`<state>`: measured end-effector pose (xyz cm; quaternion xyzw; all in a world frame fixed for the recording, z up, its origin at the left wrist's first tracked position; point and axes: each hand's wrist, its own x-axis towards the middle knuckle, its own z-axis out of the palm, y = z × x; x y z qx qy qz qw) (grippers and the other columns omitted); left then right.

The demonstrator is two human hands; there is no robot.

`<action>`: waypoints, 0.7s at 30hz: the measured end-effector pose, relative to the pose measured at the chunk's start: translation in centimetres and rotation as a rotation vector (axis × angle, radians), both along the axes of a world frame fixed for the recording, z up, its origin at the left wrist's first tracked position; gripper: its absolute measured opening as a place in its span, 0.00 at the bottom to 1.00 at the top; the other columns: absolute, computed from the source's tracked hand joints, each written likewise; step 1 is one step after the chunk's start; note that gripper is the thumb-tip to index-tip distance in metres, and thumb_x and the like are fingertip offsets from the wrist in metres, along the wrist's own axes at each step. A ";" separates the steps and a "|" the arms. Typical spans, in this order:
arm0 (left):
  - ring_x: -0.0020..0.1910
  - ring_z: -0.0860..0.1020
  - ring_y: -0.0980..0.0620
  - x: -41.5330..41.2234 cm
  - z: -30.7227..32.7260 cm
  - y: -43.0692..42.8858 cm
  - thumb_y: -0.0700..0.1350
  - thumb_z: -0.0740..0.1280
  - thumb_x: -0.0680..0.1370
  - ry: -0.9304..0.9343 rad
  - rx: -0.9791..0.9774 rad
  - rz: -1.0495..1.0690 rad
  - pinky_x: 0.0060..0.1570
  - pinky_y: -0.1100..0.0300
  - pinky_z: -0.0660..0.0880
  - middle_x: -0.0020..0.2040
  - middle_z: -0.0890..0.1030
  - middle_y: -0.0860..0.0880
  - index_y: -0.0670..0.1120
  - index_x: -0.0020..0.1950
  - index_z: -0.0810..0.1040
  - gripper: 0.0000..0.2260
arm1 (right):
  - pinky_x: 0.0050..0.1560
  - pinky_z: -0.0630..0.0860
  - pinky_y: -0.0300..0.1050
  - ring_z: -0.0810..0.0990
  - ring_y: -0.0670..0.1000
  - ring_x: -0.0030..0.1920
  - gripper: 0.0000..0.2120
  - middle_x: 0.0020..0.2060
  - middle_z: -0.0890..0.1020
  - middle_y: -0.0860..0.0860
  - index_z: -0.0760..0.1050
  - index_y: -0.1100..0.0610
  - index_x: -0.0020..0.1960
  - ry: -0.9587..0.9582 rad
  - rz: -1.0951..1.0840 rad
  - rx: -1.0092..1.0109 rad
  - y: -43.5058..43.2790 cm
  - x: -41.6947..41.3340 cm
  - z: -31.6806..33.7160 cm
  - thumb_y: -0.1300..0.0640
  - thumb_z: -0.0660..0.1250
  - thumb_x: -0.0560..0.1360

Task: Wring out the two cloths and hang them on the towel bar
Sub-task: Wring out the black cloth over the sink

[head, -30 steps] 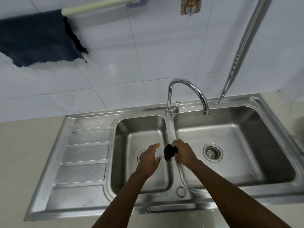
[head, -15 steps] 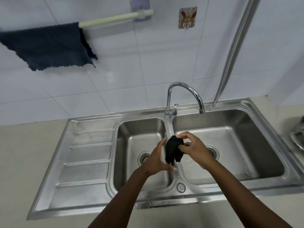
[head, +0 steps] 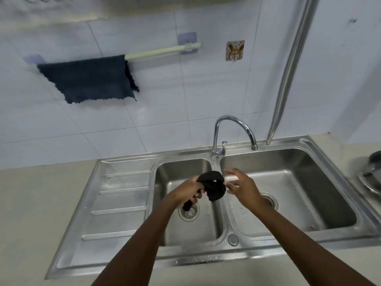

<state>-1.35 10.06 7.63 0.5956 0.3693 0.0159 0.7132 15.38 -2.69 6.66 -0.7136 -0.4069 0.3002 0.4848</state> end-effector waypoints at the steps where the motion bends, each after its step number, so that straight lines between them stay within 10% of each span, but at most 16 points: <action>1: 0.26 0.63 0.58 -0.2 0.2 0.4 0.36 0.56 0.78 0.029 -0.025 0.022 0.19 0.68 0.58 0.34 0.70 0.50 0.47 0.57 0.73 0.12 | 0.51 0.81 0.43 0.82 0.52 0.52 0.17 0.59 0.76 0.50 0.74 0.53 0.61 -0.143 0.029 0.051 -0.2 -0.4 -0.2 0.62 0.70 0.73; 6: 0.24 0.60 0.59 -1.1 1.9 0.8 0.36 0.56 0.77 0.079 -0.167 0.018 0.18 0.69 0.54 0.32 0.68 0.50 0.44 0.53 0.71 0.08 | 0.69 0.64 0.41 0.67 0.47 0.67 0.30 0.66 0.71 0.50 0.65 0.53 0.69 -0.641 0.247 0.128 -1.1 -3.6 -1.3 0.53 0.73 0.70; 13: 0.23 0.61 0.61 -2.7 3.9 1.4 0.43 0.59 0.79 -0.087 -0.547 -0.077 0.18 0.72 0.52 0.33 0.66 0.51 0.43 0.48 0.68 0.03 | 0.68 0.67 0.45 0.67 0.49 0.66 0.25 0.68 0.71 0.50 0.63 0.53 0.71 -0.661 0.195 0.150 2.1 -5.5 -1.5 0.67 0.58 0.77; 21: 0.27 0.61 0.59 -4.4 5.2 2.4 0.53 0.64 0.79 0.125 0.025 -0.201 0.21 0.69 0.59 0.31 0.68 0.53 0.42 0.56 0.74 0.15 | 0.54 0.74 0.54 0.74 0.53 0.54 0.29 0.54 0.76 0.51 0.68 0.54 0.61 -0.874 0.390 -0.105 4.0 -5.2 0.8 0.38 0.65 0.67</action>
